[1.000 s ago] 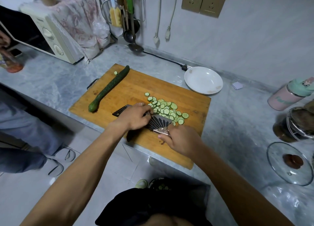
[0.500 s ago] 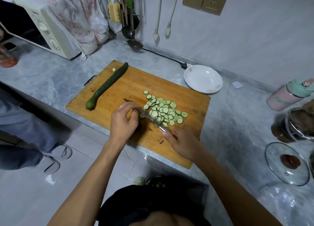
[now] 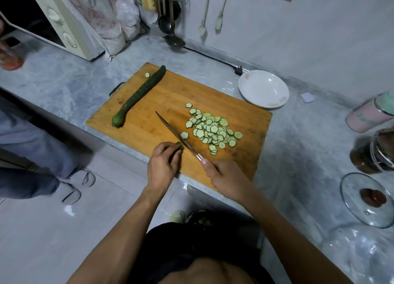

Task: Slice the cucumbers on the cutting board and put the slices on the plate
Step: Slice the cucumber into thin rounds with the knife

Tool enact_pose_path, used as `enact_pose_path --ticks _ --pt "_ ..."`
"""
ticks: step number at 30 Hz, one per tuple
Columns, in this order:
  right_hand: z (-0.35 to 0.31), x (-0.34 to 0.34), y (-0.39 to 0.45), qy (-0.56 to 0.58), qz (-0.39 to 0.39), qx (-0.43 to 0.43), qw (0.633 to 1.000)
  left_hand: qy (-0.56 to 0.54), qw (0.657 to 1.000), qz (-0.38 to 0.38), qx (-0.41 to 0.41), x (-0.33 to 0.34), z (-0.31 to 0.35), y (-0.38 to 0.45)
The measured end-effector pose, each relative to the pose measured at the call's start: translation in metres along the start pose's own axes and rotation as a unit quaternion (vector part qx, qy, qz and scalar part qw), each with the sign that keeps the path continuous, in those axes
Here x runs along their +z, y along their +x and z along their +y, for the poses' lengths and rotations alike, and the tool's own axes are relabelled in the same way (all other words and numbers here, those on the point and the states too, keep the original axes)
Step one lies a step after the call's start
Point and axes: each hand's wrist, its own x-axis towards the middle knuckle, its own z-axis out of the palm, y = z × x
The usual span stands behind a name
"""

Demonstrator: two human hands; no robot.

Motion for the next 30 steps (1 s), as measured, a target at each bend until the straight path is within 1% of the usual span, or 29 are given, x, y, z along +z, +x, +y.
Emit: enact_pose_path --ticks 4,11,20,25,30 --pt "-0.010 -0.001 -0.007 -0.041 -0.002 -0.009 0.999 0.011 1.000 0.016 -0.003 0.004 -0.001 -0.004" --pt "-0.018 -0.005 -0.016 -0.058 -0.025 0.000 0.998 0.034 0.999 0.013 0.014 0.003 -0.003 -0.005" --pt "-0.029 -0.008 -0.012 -0.057 -0.041 0.008 0.998 0.049 0.999 0.007 0.008 0.004 -0.002 -0.005" --pt "-0.039 -0.010 -0.014 -0.060 -0.044 0.020 0.997 0.064 0.997 0.017 0.026 0.004 0.001 -0.005" --pt "-0.040 -0.010 -0.018 -0.063 -0.044 0.015 0.997 0.071 0.997 0.009 0.028 0.005 -0.001 -0.005"
